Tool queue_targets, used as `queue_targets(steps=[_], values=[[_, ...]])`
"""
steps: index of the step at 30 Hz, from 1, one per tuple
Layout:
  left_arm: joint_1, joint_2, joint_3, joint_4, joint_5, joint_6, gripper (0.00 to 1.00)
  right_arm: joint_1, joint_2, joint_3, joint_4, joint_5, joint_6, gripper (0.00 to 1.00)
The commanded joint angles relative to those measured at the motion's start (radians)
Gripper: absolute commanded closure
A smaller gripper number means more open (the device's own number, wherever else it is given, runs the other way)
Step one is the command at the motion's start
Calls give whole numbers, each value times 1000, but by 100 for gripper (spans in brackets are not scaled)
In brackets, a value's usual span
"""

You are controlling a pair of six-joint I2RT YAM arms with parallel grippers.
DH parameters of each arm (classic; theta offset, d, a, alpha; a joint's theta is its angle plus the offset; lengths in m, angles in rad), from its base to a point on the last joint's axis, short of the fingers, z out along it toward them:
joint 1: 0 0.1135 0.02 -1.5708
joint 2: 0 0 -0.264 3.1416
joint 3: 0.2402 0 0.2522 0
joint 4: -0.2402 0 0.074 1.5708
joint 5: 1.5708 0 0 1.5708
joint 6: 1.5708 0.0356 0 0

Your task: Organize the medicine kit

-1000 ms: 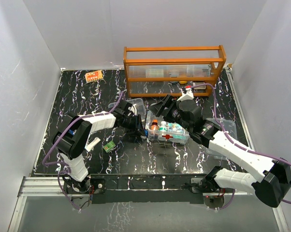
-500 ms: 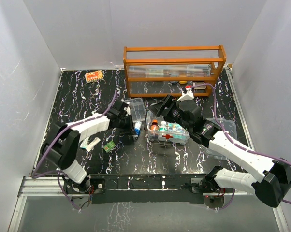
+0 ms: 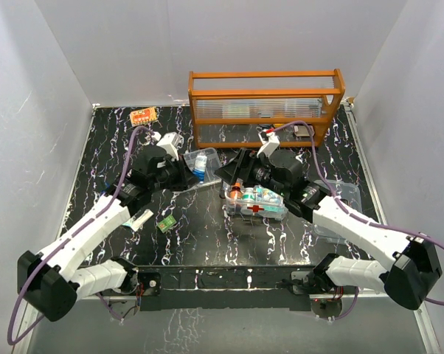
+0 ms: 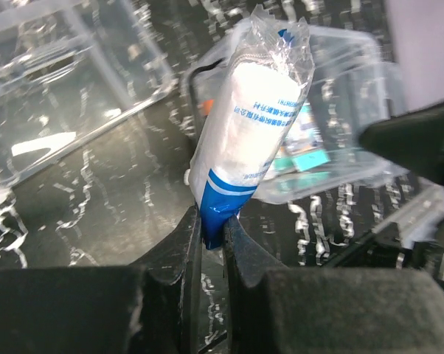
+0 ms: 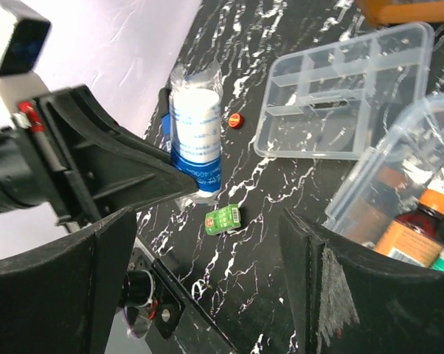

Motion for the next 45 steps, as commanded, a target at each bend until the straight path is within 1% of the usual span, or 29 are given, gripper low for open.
queue_targets(steps=[1,5,7,9,12,18,20,23,25,26,28,30,31,32,35,37,39,41,44,45], values=[[5,-66,65,106,149,18,97,5,9,63,169,-130,-115,24],[4,-75,97,172,271,-13,96,5,21,84,237,-210,-156,25],[4,-73,111,195,314,-26,96,4,24,95,259,-239,-172,26],[5,-74,114,222,369,-36,95,6,27,106,265,-227,-174,32],[5,-77,108,247,412,-36,95,5,26,115,252,-176,-164,37],[4,-87,94,271,448,-31,95,5,-10,79,279,-79,-136,51],[4,-87,92,270,451,-30,94,5,-18,75,281,-64,-136,57],[5,-83,93,261,451,-24,92,4,-27,73,281,-53,-138,67],[4,-81,94,253,445,-22,87,6,-29,72,281,-51,-141,76],[5,-80,96,247,439,-21,82,6,-31,73,279,-50,-145,78],[6,-79,103,217,403,-12,67,5,-30,78,261,-38,-159,79],[5,-80,111,166,334,2,52,5,-27,91,216,-2,-181,79],[4,-83,114,139,285,14,47,5,-25,102,191,17,-205,79],[5,-87,114,110,225,22,44,5,-22,115,155,37,-231,79],[5,-110,112,13,12,44,40,4,0,178,30,117,-356,79],[6,-120,106,-49,-154,49,39,-3,25,221,-55,159,-471,79],[5,-134,98,-99,-284,59,37,-7,52,253,-128,192,-601,79],[5,-149,85,-117,-363,79,36,-13,76,269,-196,223,-738,79],[5,-182,50,-94,-423,107,36,-21,116,297,-289,239,-925,79],[5,-192,38,-85,-431,115,35,-22,131,309,-322,247,-963,79]])
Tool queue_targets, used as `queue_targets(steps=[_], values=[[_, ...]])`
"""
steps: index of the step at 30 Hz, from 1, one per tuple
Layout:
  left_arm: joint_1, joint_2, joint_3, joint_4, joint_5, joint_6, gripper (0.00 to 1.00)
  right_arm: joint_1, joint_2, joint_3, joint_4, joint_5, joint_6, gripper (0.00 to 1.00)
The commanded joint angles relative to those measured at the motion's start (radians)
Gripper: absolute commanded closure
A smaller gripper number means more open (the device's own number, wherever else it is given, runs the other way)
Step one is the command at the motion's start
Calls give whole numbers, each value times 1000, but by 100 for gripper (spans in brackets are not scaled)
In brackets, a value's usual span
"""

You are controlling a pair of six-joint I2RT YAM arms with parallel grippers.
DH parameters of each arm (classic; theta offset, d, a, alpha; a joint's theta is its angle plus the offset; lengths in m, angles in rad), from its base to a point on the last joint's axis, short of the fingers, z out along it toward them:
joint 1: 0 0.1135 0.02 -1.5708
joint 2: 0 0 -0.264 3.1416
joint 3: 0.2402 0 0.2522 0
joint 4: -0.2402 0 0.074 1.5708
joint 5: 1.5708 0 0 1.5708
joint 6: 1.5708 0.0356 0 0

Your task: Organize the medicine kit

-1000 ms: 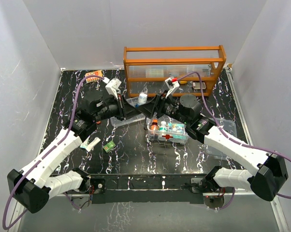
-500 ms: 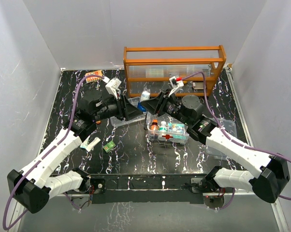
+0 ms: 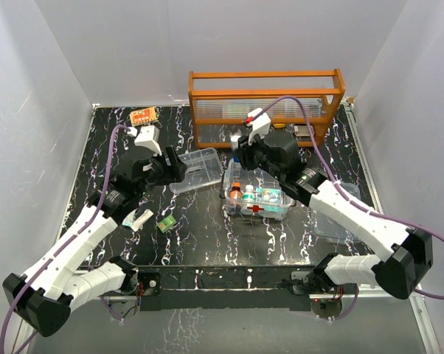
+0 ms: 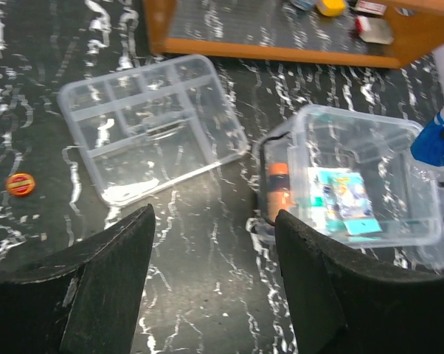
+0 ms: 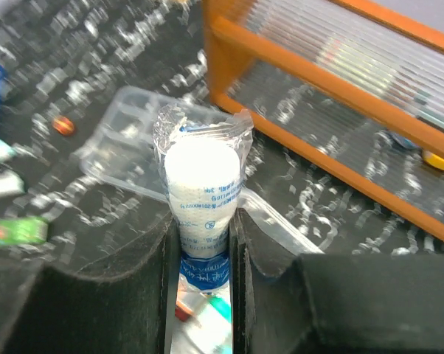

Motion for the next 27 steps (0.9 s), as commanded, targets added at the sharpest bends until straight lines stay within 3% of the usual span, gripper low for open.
queue_targets(steps=[1,7,15,27], values=[[0,-68,-41,-10,-183,61,35,-12,60,81,-186,73,-338,79],[1,-60,-73,18,-167,86,34,-17,186,189,-447,-20,-540,81],[4,-31,-92,26,-130,94,34,-41,315,274,-648,-71,-639,83],[8,1,-60,7,-36,123,31,-47,469,335,-636,38,-659,82]])
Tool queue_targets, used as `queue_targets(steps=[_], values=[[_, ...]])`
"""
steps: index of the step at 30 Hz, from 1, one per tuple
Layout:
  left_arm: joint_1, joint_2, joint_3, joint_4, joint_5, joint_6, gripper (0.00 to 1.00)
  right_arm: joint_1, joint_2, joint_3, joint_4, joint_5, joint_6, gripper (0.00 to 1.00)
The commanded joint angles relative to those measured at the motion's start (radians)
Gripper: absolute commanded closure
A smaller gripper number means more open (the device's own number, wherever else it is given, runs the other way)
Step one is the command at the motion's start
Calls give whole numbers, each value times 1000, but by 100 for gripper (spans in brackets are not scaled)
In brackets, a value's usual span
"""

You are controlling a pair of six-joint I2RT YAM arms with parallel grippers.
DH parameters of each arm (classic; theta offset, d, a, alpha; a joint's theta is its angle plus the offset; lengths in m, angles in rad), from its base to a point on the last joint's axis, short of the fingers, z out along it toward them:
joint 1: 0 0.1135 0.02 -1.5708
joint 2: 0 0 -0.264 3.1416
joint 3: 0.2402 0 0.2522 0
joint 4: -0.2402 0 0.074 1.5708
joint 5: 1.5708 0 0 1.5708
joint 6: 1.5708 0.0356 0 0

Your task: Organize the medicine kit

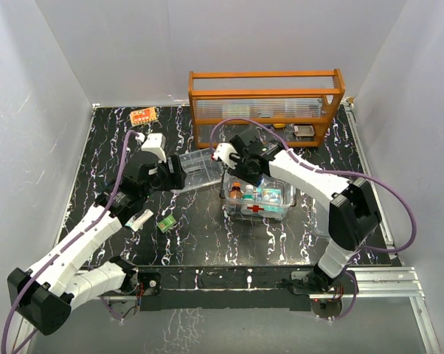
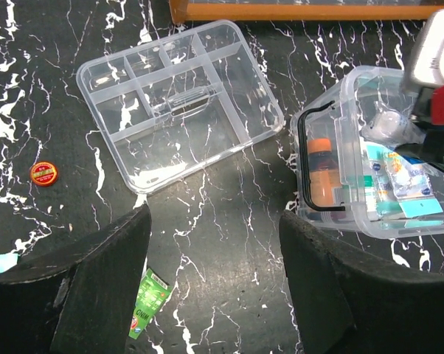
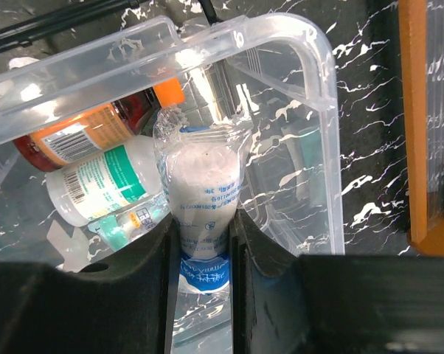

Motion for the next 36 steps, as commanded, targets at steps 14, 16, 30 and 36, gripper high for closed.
queue_targets(steps=[14,16,30,36], values=[[6,7,55,-16,10,3,30,-6,109,30,169,125,-24,74],[7,9,58,-22,15,-1,30,-5,109,21,184,139,-21,71],[7,4,55,-14,58,-9,30,-6,54,-43,262,269,55,55],[6,7,53,-8,57,-16,30,-5,-50,-38,277,231,163,55]])
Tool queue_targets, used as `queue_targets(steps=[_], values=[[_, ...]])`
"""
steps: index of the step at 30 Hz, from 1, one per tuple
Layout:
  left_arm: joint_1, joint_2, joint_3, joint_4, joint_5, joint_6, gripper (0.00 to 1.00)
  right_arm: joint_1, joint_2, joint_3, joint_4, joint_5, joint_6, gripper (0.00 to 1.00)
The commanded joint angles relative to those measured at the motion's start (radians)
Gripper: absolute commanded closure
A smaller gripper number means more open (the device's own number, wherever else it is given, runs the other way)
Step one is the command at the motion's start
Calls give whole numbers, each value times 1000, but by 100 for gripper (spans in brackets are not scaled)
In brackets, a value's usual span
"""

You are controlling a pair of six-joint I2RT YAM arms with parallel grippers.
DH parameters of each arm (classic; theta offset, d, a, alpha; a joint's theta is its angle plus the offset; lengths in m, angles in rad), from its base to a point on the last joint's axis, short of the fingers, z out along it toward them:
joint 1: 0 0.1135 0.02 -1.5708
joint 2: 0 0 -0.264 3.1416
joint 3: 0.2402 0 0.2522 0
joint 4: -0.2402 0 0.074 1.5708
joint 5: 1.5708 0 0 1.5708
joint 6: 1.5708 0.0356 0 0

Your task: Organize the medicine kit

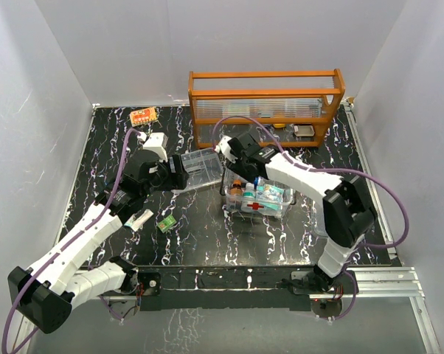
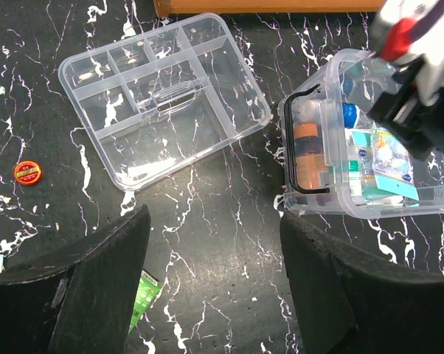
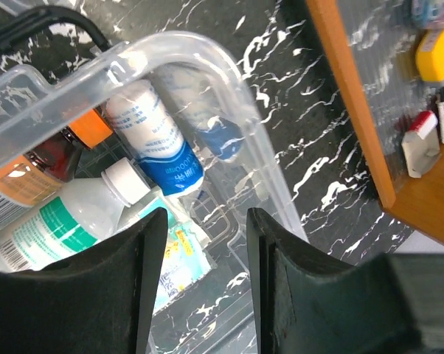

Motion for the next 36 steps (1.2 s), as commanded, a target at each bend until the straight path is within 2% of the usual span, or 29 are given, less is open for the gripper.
queue_targets(steps=[1,5,10,13,17,21,28,32,36], values=[[7,-12,34,9,4,-10,30,-6,-149,16,98,3,123,54],[6,-6,26,0,-23,-37,30,-6,-220,-26,186,36,328,53],[7,-2,3,8,-25,-70,30,-5,-250,-114,244,83,744,55],[6,8,0,11,-15,-85,30,-6,-234,-170,279,91,917,59],[6,15,-2,6,-10,-98,30,-7,-180,-190,297,116,1060,61],[6,20,-17,-3,-7,-119,30,-7,-138,-223,379,168,1083,62],[7,26,-37,-39,-38,-156,30,-6,-74,-258,507,228,1028,68],[8,38,-44,-115,-85,-216,30,-7,-79,-270,530,230,1018,68],[10,62,-68,-251,-165,-338,26,-6,-129,-281,528,204,1019,67]])
